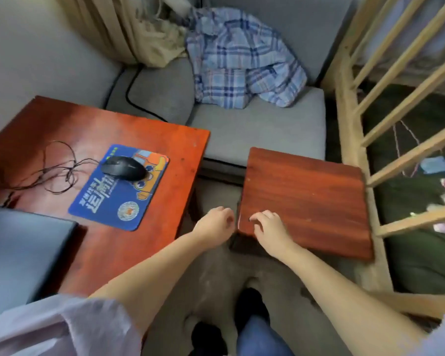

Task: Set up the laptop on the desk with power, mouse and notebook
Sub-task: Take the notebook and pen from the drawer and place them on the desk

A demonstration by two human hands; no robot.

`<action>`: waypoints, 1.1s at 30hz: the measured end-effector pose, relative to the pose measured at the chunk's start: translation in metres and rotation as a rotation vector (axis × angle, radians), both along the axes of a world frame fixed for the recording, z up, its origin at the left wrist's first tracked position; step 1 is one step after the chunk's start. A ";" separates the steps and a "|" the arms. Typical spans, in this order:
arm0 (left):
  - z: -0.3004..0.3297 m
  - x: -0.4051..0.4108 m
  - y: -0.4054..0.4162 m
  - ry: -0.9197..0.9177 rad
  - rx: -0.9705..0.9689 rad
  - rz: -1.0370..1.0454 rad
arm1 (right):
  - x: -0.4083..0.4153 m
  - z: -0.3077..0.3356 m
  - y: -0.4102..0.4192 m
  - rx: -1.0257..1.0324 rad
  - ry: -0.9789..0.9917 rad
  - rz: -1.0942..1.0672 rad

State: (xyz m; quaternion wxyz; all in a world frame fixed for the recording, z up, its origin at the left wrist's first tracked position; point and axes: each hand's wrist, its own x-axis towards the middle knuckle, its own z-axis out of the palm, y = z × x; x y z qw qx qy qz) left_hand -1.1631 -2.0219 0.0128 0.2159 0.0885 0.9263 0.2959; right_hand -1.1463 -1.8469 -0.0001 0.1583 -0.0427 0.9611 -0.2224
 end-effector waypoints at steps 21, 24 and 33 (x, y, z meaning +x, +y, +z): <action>-0.214 0.021 0.131 -0.418 0.207 0.849 | 0.071 -0.209 0.263 -0.593 -0.334 -1.343; -0.229 0.018 0.131 -0.352 0.104 0.797 | 0.067 -0.227 0.269 -0.526 -0.242 -1.376; -0.226 0.029 0.125 -0.305 0.029 0.757 | 0.075 -0.220 0.268 -0.503 -0.178 -1.291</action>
